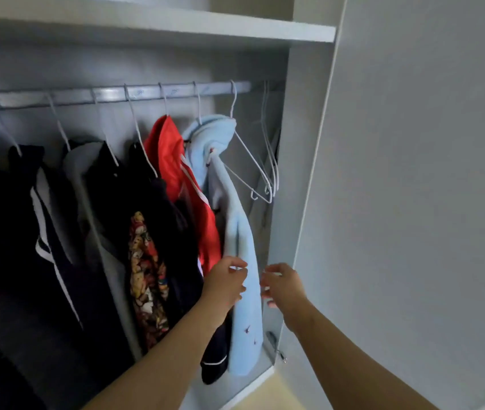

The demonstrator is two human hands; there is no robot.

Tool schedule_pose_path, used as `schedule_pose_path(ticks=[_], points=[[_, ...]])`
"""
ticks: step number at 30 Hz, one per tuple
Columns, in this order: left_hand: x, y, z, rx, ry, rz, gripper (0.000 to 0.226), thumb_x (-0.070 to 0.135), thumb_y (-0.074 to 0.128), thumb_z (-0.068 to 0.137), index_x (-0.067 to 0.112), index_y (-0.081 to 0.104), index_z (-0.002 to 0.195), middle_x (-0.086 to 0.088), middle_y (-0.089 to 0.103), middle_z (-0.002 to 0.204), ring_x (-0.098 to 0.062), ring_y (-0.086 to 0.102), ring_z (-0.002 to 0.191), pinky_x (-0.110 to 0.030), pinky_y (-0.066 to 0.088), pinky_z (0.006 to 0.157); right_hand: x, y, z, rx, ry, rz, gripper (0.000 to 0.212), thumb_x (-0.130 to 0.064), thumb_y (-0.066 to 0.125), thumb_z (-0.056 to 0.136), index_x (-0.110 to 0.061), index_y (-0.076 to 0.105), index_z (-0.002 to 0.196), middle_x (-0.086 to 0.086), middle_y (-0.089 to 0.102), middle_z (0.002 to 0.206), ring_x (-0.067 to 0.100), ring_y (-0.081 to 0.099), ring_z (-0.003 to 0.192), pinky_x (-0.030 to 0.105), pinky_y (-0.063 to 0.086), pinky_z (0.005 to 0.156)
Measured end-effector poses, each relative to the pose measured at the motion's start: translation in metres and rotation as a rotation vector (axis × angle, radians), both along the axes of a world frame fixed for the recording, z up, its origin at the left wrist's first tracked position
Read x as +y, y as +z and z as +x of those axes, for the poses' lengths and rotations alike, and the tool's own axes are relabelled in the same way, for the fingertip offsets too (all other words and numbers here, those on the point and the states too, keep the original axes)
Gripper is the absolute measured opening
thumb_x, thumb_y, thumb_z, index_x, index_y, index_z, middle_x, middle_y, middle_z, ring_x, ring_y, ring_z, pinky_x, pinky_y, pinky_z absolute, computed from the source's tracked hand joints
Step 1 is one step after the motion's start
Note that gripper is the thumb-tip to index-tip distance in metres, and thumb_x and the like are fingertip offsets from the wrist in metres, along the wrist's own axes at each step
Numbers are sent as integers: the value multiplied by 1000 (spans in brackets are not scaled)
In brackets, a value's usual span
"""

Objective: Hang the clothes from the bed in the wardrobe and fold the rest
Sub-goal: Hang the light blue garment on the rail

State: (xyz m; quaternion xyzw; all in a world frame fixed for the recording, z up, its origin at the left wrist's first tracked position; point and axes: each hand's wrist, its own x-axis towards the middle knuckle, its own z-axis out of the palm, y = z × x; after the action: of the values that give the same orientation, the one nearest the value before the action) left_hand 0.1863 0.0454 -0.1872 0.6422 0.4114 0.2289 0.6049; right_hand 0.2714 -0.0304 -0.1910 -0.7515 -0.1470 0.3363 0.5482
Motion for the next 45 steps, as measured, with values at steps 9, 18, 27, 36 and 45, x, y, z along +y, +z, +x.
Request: schedule_pose_path(ticks=[9, 18, 27, 36, 45], points=[[-172, -58, 21, 211, -431, 19, 20, 14, 47, 90, 27, 59, 81, 1, 61, 75, -14, 57, 60, -24, 47, 57, -206, -60, -22, 106, -354, -85, 11, -11, 44, 93, -12, 55, 92, 4, 58, 70, 15, 49, 53, 20, 36, 48], [-460, -112, -13, 350, -941, 5, 11, 20, 51, 91, 23, 59, 85, 0, 61, 78, -14, 57, 63, -23, 46, 57, -510, -108, -118, 248, -829, -155, 14, -10, 44, 91, -14, 54, 83, 1, 57, 68, 12, 50, 51, 18, 34, 47], [-741, -137, -94, 457, -1369, -62, 19, 9, 49, 91, 19, 56, 77, 1, 53, 65, -11, 46, 48, -18, 36, 46, -775, -125, -267, 377, -1356, -170, 13, -12, 44, 89, -16, 54, 81, 1, 60, 73, 15, 53, 57, 20, 38, 51], [-941, -147, -129, 524, -1691, -7, 17, 11, 49, 92, 17, 56, 78, -1, 54, 68, -10, 46, 49, -19, 37, 44, -939, -143, -340, 440, -1693, -90, 15, -10, 44, 89, -13, 57, 82, 3, 59, 71, 16, 51, 56, 24, 39, 55], [-1175, -151, -112, 533, -1846, 32, 16, 11, 47, 93, 15, 56, 81, -1, 54, 66, -10, 46, 49, -17, 36, 44, -1151, -141, -338, 472, -1871, 11, 13, -9, 45, 94, -8, 56, 86, 7, 57, 69, 16, 48, 53, 22, 36, 46]])
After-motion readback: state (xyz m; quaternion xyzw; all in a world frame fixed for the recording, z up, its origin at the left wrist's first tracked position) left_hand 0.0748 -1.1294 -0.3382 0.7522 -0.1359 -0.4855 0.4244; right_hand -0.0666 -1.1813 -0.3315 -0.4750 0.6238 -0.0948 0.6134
